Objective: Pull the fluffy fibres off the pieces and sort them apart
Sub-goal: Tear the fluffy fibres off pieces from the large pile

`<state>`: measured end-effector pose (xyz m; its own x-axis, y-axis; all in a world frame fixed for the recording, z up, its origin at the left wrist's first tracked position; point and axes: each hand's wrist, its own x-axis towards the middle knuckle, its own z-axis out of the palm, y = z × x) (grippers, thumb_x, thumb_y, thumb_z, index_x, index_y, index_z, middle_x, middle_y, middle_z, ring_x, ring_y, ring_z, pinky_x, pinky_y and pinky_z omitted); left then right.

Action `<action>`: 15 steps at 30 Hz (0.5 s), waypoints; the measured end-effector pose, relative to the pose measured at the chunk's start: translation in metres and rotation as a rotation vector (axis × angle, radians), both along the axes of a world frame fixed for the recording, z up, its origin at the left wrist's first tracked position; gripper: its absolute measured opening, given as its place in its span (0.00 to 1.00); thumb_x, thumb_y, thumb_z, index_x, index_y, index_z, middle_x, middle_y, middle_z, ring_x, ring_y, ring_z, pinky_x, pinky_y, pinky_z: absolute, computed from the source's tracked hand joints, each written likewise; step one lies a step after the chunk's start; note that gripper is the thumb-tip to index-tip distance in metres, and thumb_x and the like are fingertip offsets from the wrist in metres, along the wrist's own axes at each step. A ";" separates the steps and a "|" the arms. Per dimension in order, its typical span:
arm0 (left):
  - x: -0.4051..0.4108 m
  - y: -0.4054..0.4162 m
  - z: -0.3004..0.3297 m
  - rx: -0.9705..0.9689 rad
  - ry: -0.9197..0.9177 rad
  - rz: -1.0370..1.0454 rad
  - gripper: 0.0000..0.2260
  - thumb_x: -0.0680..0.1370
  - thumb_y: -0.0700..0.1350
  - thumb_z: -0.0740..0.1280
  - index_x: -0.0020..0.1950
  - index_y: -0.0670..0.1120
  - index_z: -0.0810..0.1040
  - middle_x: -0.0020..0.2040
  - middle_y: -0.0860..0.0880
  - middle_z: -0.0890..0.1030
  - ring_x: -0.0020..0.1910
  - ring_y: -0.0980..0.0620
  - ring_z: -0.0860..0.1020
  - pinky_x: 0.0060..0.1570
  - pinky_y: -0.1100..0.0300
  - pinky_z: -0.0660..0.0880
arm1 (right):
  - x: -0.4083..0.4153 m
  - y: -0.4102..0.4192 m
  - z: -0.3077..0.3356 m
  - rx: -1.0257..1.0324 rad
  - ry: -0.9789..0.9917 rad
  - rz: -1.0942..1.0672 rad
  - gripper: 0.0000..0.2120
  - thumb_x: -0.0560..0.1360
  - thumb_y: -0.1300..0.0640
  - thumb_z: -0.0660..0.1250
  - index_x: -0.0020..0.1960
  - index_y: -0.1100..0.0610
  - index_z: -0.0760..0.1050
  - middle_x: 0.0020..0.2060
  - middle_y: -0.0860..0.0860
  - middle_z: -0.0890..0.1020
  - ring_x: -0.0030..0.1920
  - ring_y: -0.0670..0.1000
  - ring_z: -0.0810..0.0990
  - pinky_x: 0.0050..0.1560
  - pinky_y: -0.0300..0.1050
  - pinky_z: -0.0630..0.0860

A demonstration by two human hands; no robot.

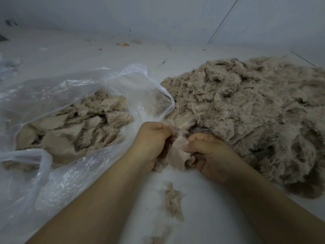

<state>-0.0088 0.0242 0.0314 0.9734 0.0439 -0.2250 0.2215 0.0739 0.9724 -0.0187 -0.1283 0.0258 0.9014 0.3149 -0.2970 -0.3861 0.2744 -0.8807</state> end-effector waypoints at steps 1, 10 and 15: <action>-0.001 0.000 0.002 0.017 0.020 -0.056 0.18 0.78 0.47 0.69 0.28 0.44 0.79 0.28 0.42 0.75 0.23 0.48 0.70 0.27 0.60 0.66 | 0.000 0.000 0.000 0.004 0.003 0.002 0.14 0.73 0.73 0.63 0.32 0.61 0.70 0.27 0.55 0.71 0.23 0.45 0.70 0.24 0.34 0.69; -0.007 -0.009 0.005 -0.116 0.064 -0.079 0.09 0.73 0.38 0.74 0.32 0.40 0.82 0.27 0.42 0.80 0.22 0.49 0.77 0.23 0.63 0.73 | -0.001 0.002 -0.002 -0.064 -0.028 0.035 0.18 0.72 0.74 0.65 0.28 0.59 0.74 0.27 0.55 0.74 0.26 0.46 0.71 0.25 0.34 0.71; 0.001 -0.003 -0.004 -0.090 0.008 0.132 0.15 0.76 0.39 0.71 0.29 0.42 0.78 0.25 0.42 0.76 0.23 0.48 0.72 0.25 0.61 0.70 | -0.001 0.001 -0.001 -0.004 -0.011 0.012 0.18 0.71 0.74 0.63 0.27 0.59 0.71 0.22 0.54 0.70 0.20 0.45 0.69 0.22 0.35 0.69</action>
